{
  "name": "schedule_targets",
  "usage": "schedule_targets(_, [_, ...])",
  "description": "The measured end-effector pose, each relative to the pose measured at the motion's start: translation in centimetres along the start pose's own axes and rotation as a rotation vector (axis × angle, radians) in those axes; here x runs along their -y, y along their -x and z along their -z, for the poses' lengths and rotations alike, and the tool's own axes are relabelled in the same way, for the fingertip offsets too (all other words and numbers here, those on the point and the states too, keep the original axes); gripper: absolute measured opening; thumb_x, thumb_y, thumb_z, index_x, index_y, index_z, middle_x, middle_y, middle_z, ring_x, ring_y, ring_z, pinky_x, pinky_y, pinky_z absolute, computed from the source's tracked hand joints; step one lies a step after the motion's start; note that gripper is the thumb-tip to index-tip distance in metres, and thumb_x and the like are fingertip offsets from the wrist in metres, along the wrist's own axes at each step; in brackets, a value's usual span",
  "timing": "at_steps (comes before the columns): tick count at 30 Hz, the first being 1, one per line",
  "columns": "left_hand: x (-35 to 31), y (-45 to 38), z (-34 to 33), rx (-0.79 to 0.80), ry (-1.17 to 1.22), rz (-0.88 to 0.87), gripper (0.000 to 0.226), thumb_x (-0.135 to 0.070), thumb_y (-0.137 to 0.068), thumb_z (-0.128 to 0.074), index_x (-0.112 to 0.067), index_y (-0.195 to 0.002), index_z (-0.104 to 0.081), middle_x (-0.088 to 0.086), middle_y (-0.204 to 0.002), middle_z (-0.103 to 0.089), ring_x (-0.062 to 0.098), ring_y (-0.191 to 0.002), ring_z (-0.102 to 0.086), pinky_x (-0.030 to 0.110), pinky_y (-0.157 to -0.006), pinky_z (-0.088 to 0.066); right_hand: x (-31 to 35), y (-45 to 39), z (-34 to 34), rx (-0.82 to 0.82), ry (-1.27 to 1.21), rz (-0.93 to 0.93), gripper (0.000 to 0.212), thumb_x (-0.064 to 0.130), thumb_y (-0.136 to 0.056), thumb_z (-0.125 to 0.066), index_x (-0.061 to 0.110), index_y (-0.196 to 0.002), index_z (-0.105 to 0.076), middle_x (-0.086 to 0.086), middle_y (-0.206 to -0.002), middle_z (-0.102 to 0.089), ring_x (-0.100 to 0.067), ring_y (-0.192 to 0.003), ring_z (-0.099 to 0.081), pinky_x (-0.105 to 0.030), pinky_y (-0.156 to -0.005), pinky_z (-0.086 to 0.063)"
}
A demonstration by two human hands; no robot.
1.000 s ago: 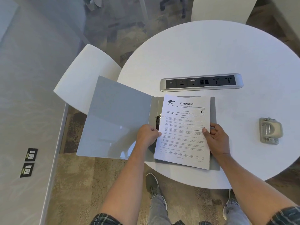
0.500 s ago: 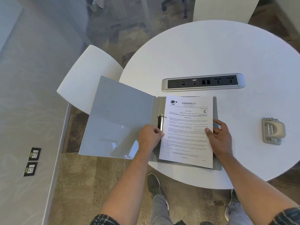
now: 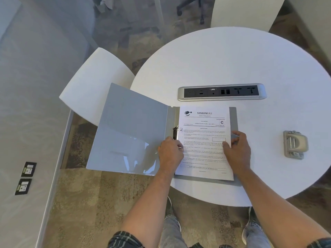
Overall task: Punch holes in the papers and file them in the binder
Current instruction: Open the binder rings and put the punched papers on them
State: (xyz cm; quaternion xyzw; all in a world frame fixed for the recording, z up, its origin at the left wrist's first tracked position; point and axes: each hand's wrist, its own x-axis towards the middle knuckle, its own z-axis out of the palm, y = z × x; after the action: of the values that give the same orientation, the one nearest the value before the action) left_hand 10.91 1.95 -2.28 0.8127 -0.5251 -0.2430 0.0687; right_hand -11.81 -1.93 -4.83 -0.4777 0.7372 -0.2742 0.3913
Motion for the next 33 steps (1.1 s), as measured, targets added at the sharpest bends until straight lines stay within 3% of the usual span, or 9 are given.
schedule_targets(2, [0.4, 0.2, 0.0, -0.014, 0.018, -0.022, 0.02, -0.026, -0.088, -0.076, -0.025, -0.108, -0.074, -0.004, -0.112, -0.059, 0.019, -0.1, -0.063, 0.04, -0.097, -0.05, 0.8, 0.8, -0.8, -0.096, 0.167, 0.023, 0.057, 0.012, -0.082, -0.066, 0.025, -0.134, -0.046, 0.0, -0.123, -0.053, -0.023, -0.105, -0.06, -0.035, -0.081, -0.048])
schedule_targets(4, [1.0, 0.6, 0.0, -0.058, 0.056, -0.027, 0.034, -0.028, -0.087, -0.077, -0.024, -0.12, -0.069, -0.004, -0.116, -0.059, 0.019, -0.103, -0.062, 0.037, -0.097, -0.049, 1.5, 1.9, -2.0, -0.113, 0.156, 0.137, 0.058, 0.008, -0.082, -0.066, 0.026, -0.134, -0.049, 0.003, -0.119, -0.05, -0.017, -0.106, -0.056, -0.032, -0.083, -0.047])
schedule_targets(8, [2.0, 1.7, 0.3, -0.09, 0.2, 0.085, 0.047, -0.033, -0.086, -0.08, -0.024, -0.129, -0.063, -0.006, -0.12, -0.061, 0.016, -0.107, -0.061, 0.035, -0.096, -0.053, 3.2, 4.2, -5.8, 0.24, 0.021, 0.394, 0.043, 0.013, -0.091, -0.072, 0.026, -0.13, -0.061, 0.01, -0.104, -0.06, -0.007, -0.084, -0.06, -0.027, -0.077, -0.052])
schedule_targets(10, [2.3, 2.1, 0.4, -0.077, 0.221, 0.122, 0.041, -0.031, -0.088, -0.078, -0.021, -0.126, -0.066, -0.005, -0.115, -0.063, 0.016, -0.104, -0.062, 0.037, -0.094, -0.055, 3.6, 5.0, -7.5, 0.441, 0.066, 0.443, 0.046, 0.017, -0.094, -0.072, 0.023, -0.137, -0.06, 0.007, -0.118, -0.064, -0.007, -0.095, -0.062, -0.023, -0.085, -0.05])
schedule_targets(13, [2.4, 2.6, 0.8, -0.047, 0.32, 0.162, 0.022, -0.024, -0.091, -0.074, -0.016, -0.111, -0.072, -0.005, -0.098, -0.069, 0.018, -0.094, -0.067, 0.035, -0.085, -0.057, 3.0, 5.3, -9.2, 0.553, 0.157, 0.472, 0.05, 0.018, -0.096, -0.068, 0.018, -0.145, -0.057, 0.0, -0.143, -0.06, -0.016, -0.125, -0.06, -0.04, -0.11, -0.046])
schedule_targets(17, [2.6, 2.8, 0.8, -0.02, 0.462, 0.216, 0.03, -0.024, -0.094, -0.072, -0.016, -0.123, -0.071, -0.003, -0.107, -0.074, 0.015, -0.099, -0.067, 0.031, -0.089, -0.054, 2.0, 5.5, -9.2, 0.642, 0.179, 0.461, 0.066, 0.021, -0.101, -0.062, 0.022, -0.161, -0.033, 0.008, -0.168, -0.028, -0.007, -0.151, -0.028, -0.034, -0.127, -0.02])
schedule_targets(23, [3.1, 2.4, 0.6, 0.011, 0.558, 0.23, 0.03, -0.018, -0.094, -0.072, -0.011, -0.123, -0.071, -0.004, -0.104, -0.07, 0.01, -0.095, -0.065, 0.014, -0.079, -0.045, 1.1, 5.4, -9.3, 0.683, 0.234, 0.546, 0.073, 0.018, -0.101, -0.059, 0.014, -0.163, -0.02, 0.012, -0.171, 0.002, 0.0, -0.149, -0.017, -0.026, -0.123, -0.013])
schedule_targets(27, [3.1, 2.5, 0.3, 0.03, 0.562, 0.238, 0.032, -0.013, -0.095, -0.07, -0.01, -0.126, -0.068, -0.006, -0.102, -0.066, 0.01, -0.098, -0.065, 0.019, -0.085, -0.046, 1.7, 5.2, -9.1, 0.75, 0.292, 0.535, 0.075, 0.027, -0.105, -0.055, 0.017, -0.165, -0.011, 0.016, -0.17, 0.011, 0.007, -0.146, -0.009, -0.022, -0.119, -0.007])
schedule_targets(33, [3.2, 2.4, 0.2, 0.02, 0.524, 0.207, 0.026, -0.014, -0.093, -0.07, -0.015, -0.119, -0.067, -0.005, -0.105, -0.065, 0.0, -0.088, -0.059, 0.01, -0.074, -0.043, 1.8, 5.0, -9.3, 0.799, 0.409, 0.558, 0.079, 0.04, -0.107, -0.049, 0.024, -0.165, 0.002, 0.019, -0.167, 0.023, 0.01, -0.143, -0.001, -0.034, -0.122, -0.008])
